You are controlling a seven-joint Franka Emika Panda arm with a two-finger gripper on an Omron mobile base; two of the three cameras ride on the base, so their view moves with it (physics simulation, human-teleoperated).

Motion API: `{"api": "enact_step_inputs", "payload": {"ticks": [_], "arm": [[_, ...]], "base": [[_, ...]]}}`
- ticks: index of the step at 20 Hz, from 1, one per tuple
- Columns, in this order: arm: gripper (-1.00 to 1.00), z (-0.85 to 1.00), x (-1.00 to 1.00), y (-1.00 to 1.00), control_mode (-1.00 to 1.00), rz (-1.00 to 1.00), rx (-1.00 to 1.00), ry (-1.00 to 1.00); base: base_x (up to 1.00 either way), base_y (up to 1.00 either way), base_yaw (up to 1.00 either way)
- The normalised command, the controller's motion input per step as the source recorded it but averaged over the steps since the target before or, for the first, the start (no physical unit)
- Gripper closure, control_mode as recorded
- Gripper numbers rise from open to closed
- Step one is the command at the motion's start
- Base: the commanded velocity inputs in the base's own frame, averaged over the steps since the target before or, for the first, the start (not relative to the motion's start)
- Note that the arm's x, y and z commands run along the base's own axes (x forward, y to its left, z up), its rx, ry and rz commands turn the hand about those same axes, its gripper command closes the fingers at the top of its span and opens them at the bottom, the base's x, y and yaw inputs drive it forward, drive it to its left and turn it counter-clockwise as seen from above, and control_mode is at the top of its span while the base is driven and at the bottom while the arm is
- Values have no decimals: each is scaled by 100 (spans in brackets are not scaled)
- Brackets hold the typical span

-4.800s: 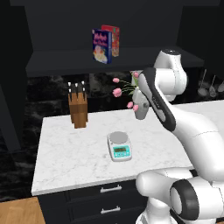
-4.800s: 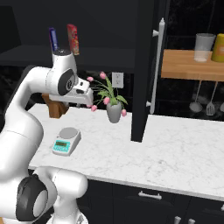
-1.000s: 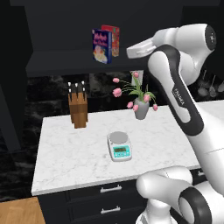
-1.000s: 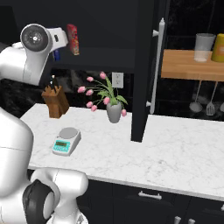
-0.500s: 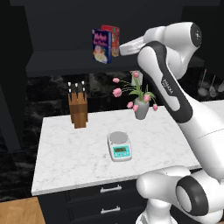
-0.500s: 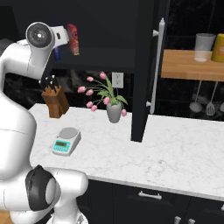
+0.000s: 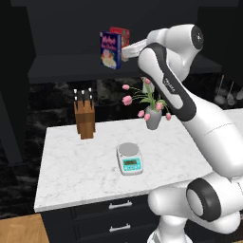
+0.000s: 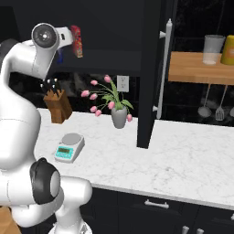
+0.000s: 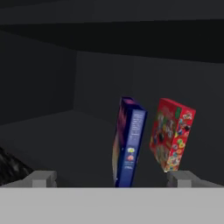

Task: Pick the cereal and place it on the digital scale for weighing, and close the cabinet.

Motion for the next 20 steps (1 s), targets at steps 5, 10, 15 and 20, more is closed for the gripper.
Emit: {"api": "enact_step_inputs", "payload": {"ticks": [5,10,15,20], "arm": [[-100,0,31,0,-100,0,0,0],[-100,0,25,0,-100,0,0,0],[-100,0,26,3,-100,0,0,0],[-100,0,25,12,-100,0,0,0]], "base": [[0,0,0],[0,0,0],[0,0,0],[0,0,0]]}}
